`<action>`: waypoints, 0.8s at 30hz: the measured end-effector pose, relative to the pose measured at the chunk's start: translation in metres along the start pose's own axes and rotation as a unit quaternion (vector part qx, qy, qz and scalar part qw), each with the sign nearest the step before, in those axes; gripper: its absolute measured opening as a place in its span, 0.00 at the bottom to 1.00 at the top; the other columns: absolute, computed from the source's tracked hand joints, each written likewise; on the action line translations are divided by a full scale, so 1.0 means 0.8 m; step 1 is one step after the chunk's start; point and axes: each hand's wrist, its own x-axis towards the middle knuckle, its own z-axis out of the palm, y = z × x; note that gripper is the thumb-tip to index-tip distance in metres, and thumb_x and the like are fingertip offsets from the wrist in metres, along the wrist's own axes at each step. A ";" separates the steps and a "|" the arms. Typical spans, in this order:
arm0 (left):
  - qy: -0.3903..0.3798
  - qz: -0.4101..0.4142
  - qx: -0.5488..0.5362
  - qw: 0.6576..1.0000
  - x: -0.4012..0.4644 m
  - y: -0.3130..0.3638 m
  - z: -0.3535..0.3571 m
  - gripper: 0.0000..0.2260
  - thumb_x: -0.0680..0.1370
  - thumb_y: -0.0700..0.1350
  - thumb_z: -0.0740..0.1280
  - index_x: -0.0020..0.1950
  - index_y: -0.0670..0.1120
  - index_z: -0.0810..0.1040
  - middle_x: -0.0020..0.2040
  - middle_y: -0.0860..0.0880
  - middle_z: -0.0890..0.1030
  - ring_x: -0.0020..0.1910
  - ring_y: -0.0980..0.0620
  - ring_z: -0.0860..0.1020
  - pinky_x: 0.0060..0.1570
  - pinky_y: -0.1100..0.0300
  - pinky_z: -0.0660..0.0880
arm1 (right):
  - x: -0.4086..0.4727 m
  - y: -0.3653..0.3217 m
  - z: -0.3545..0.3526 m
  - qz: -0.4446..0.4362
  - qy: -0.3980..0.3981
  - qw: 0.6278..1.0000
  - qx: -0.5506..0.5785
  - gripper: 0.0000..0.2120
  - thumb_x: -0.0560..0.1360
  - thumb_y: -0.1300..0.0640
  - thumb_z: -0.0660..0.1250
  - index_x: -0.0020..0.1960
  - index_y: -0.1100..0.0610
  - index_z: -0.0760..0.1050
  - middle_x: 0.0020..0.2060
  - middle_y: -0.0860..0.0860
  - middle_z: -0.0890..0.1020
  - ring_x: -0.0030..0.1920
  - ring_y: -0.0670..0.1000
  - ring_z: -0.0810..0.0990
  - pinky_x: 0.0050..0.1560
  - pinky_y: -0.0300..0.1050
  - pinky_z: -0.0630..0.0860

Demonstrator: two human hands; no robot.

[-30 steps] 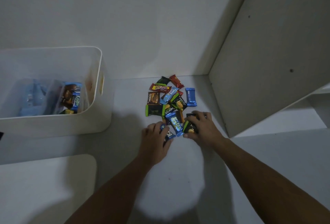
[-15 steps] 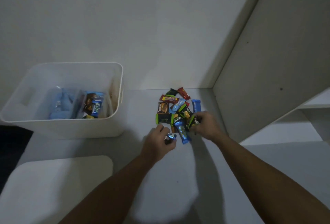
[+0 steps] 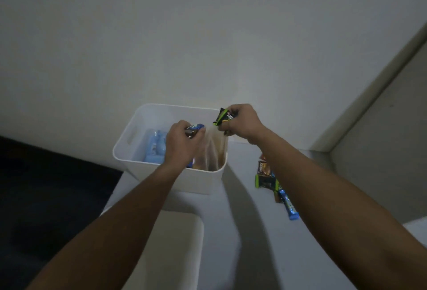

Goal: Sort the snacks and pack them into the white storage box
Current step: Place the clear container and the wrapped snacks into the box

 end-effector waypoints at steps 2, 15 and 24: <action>-0.023 -0.077 0.011 0.997 0.015 -0.022 -0.014 0.16 0.73 0.56 0.70 0.45 0.43 0.77 0.43 0.43 0.81 0.44 0.44 0.79 0.47 0.51 0.77 | 0.014 -0.012 0.034 0.018 -0.015 1.000 0.001 0.10 0.62 0.70 0.77 0.41 0.65 0.81 0.37 0.60 0.82 0.31 0.54 0.81 0.37 0.51 0.83; -0.221 -0.247 0.013 0.943 0.052 -0.067 -0.034 0.38 0.77 0.69 0.45 0.68 0.40 0.72 0.67 0.39 0.74 0.62 0.39 0.75 0.65 0.46 0.71 | 0.055 -0.017 0.112 0.102 0.017 0.993 -0.062 0.15 0.70 0.59 0.74 0.52 0.66 0.78 0.48 0.60 0.81 0.45 0.62 0.83 0.44 0.59 0.83; -0.126 -0.055 0.066 0.988 0.043 -0.004 0.000 0.34 0.78 0.67 0.50 0.54 0.37 0.77 0.54 0.37 0.80 0.53 0.38 0.77 0.57 0.47 0.72 | 0.043 0.002 0.015 0.100 0.087 0.991 0.011 0.06 0.71 0.66 0.70 0.40 0.57 0.77 0.43 0.56 0.80 0.43 0.53 0.81 0.37 0.50 0.83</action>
